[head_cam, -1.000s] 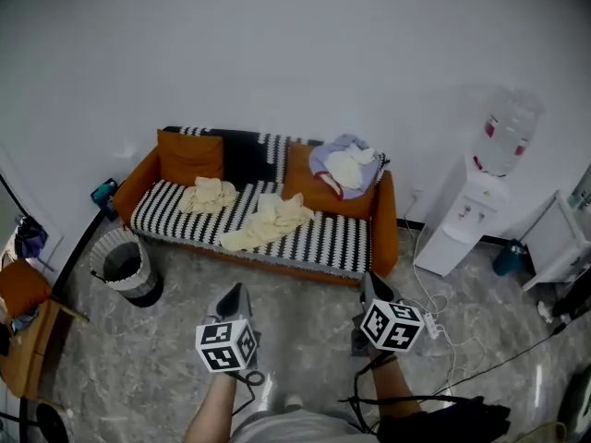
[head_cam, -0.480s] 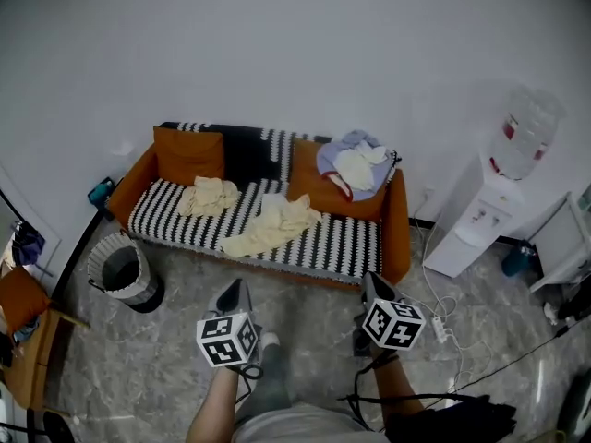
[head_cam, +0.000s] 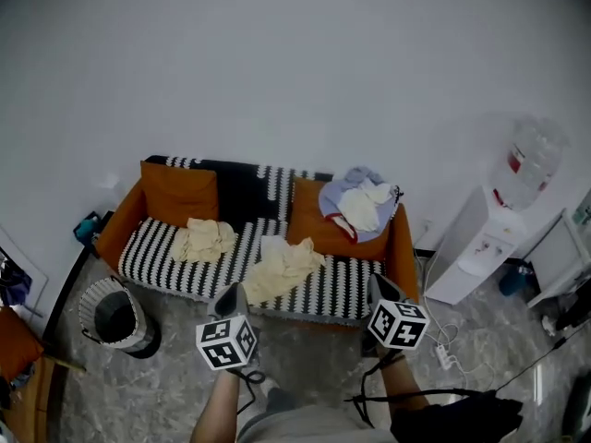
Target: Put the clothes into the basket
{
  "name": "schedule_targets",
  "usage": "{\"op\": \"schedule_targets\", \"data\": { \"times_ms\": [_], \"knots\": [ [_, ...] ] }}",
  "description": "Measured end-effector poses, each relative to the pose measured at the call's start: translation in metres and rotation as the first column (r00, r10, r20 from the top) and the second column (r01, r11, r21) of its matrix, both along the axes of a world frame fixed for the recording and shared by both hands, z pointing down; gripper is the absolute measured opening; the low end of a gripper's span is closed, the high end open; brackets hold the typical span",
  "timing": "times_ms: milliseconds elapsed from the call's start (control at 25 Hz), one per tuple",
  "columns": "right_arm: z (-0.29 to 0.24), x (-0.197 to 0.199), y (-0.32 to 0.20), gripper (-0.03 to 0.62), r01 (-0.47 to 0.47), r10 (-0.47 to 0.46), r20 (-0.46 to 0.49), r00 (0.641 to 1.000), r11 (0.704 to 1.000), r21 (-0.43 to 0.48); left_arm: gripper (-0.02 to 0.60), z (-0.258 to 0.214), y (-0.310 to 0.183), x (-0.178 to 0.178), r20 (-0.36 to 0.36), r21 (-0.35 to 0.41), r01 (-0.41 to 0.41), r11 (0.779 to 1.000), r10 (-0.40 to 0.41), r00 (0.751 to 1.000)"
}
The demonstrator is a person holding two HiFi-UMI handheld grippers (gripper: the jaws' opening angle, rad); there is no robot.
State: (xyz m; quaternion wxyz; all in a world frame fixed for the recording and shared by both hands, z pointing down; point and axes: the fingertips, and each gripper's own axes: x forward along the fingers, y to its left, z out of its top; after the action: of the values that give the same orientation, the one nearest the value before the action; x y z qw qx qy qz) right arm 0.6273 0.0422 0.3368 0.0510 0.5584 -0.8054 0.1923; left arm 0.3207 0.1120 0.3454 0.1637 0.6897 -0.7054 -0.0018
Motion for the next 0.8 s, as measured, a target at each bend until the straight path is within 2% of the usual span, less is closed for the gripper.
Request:
{"op": "schedule_targets", "data": {
  "times_ms": [200, 400, 600, 800],
  "knots": [
    [-0.01, -0.044, -0.064, 0.002, -0.021, 0.021, 0.003, 1.0, 1.0, 0.018, -0.005, -0.004, -0.065, -0.049, -0.005, 0.011, -0.008, 1.0, 0.008, 1.0],
    [0.005, -0.07, -0.105, 0.002, -0.046, 0.046, -0.016, 0.999, 0.999, -0.021, -0.005, 0.008, -0.115, -0.089, -0.033, -0.007, 0.002, 1.0, -0.002, 0.999],
    [0.011, -0.081, -0.14, 0.002, -0.052, 0.05, -0.076, 0.996, 0.998, -0.024, -0.005, 0.036, -0.141, -0.09, -0.033, -0.066, -0.031, 0.997, 0.029, 0.999],
    [0.02, -0.062, -0.181, 0.002, -0.113, 0.112, -0.061, 0.992, 0.993, -0.015, -0.005, 0.052, -0.166, -0.086, -0.03, -0.108, -0.03, 0.994, 0.027, 0.999]
  ]
}}
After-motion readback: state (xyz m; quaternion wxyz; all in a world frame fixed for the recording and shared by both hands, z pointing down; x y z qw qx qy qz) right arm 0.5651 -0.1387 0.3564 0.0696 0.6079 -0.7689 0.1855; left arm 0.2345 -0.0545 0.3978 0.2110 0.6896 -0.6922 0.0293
